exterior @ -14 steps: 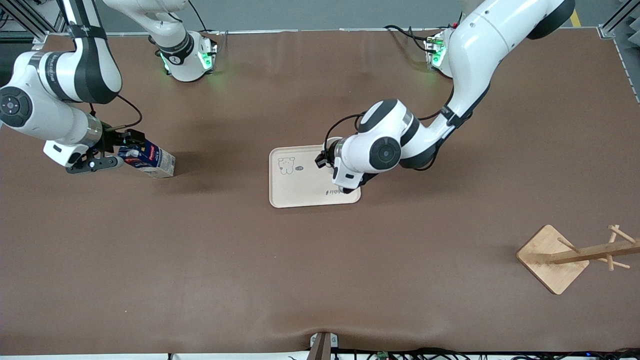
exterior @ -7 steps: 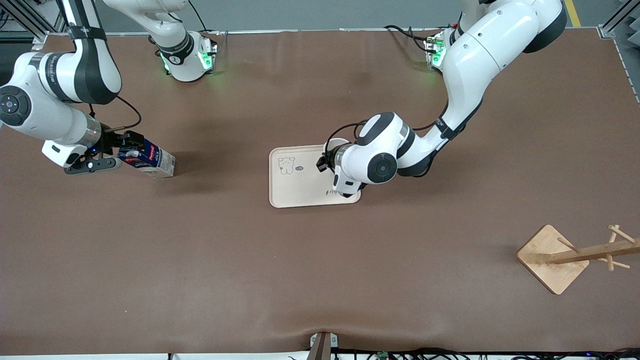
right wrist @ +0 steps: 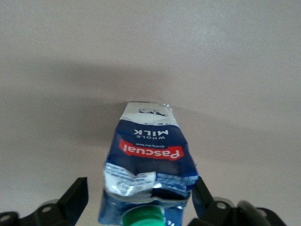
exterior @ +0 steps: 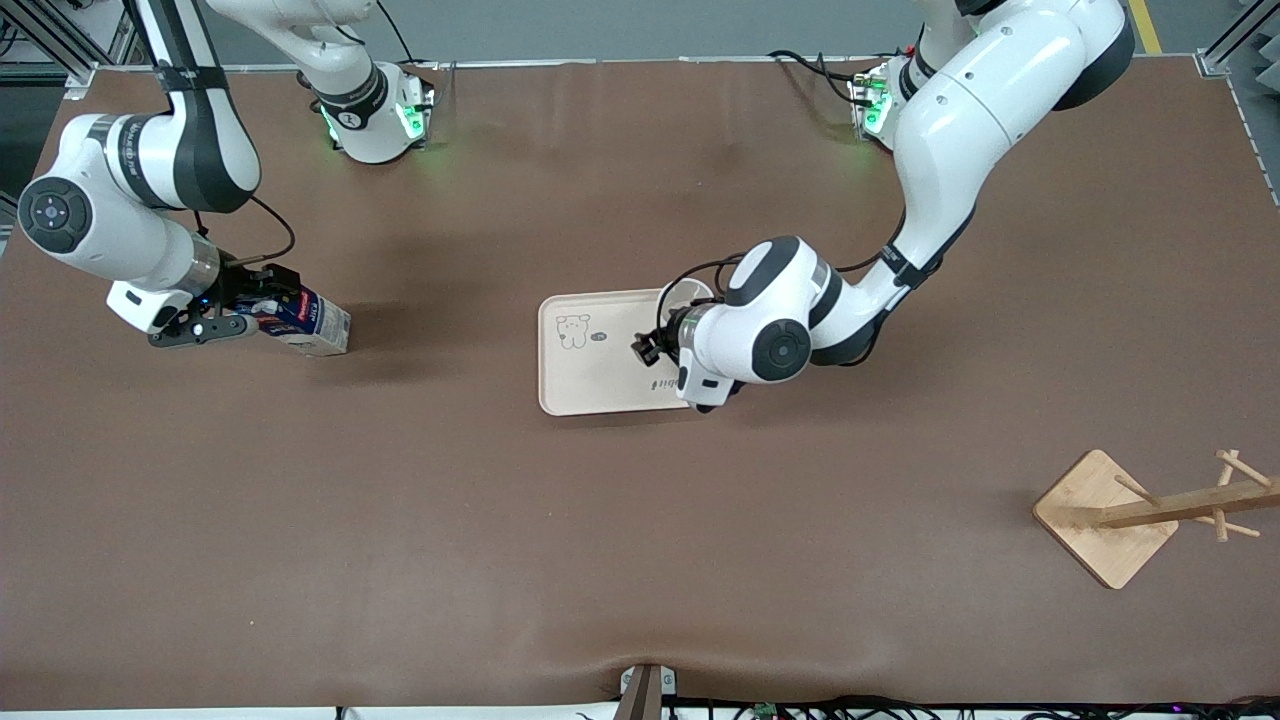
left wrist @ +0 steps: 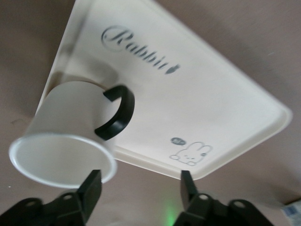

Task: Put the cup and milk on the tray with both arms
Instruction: 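Carry the mug onto the tray while the right gripper grasps the milk, then release the mug and withdraw the left gripper while the right lifts milk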

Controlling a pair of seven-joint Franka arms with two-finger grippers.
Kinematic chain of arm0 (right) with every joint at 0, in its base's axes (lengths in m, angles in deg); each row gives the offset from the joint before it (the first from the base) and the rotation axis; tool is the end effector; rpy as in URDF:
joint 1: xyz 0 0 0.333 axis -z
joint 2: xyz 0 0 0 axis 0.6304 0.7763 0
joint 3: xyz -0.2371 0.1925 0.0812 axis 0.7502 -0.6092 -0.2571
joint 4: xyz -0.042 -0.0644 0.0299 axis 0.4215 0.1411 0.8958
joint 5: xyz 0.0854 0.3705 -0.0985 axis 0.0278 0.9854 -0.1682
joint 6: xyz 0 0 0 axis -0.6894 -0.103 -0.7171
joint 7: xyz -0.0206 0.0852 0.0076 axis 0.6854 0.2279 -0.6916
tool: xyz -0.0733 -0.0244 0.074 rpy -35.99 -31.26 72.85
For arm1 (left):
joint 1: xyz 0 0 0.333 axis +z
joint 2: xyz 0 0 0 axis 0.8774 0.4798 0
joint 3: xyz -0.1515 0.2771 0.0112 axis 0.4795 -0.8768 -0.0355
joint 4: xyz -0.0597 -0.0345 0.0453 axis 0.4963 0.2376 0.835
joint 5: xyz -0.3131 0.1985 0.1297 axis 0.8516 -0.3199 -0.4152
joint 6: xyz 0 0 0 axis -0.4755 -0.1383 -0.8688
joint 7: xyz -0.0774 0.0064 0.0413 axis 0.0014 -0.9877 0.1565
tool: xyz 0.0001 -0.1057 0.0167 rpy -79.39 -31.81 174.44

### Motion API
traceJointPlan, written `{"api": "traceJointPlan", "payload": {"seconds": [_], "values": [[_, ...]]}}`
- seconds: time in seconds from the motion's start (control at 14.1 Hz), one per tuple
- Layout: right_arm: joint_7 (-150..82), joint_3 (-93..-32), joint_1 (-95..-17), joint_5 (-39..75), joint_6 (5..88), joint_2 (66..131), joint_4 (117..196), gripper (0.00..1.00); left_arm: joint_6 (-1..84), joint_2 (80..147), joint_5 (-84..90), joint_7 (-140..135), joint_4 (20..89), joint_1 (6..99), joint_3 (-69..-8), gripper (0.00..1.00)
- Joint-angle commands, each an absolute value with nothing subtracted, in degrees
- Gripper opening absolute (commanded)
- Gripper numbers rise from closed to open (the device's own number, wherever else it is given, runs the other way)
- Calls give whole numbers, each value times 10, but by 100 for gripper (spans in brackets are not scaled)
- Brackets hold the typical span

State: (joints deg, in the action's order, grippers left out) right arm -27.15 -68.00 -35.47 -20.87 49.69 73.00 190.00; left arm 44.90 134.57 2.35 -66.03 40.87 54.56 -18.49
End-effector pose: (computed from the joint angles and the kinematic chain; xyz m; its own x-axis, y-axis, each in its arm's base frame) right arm 0.4803 -0.0319 0.3436 0.9648 0.1644 -0.2052 0.1652 -0.9862 -0.0133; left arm 0.5493 -0.4399 0.2622 0.6654 0.4934 -0.5602 0.6327 -0.7710 0.0726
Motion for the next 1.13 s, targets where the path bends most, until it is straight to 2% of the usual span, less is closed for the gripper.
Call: {"api": "traceJointPlan", "payload": {"seconds": [0.0,0.07,0.14,0.35,0.64,0.78,1.06], "values": [[-262,-686,-345,-199,498,720,1913,31,402,1321,17,-661,361,557,-189,100],[-262,-686,-346,-199,492,720,1912,5,379,1303,-13,-661,349,566,-191,100],[-263,-687,-346,-199,484,719,1910,0,366,1285,-52,-660,344,576,-188,100],[-268,-691,-365,-198,402,720,1852,0,350,1207,-140,-659,347,612,-191,100],[-290,-690,-451,-188,277,720,1751,0,278,1147,-150,-535,346,703,-189,100],[-384,-690,-505,-166,232,728,1699,0,238,1112,-150,-446,346,751,-189,100],[-547,-689,-617,-112,223,783,1611,0,191,1053,-180,-312,346,821,-191,100]]}}
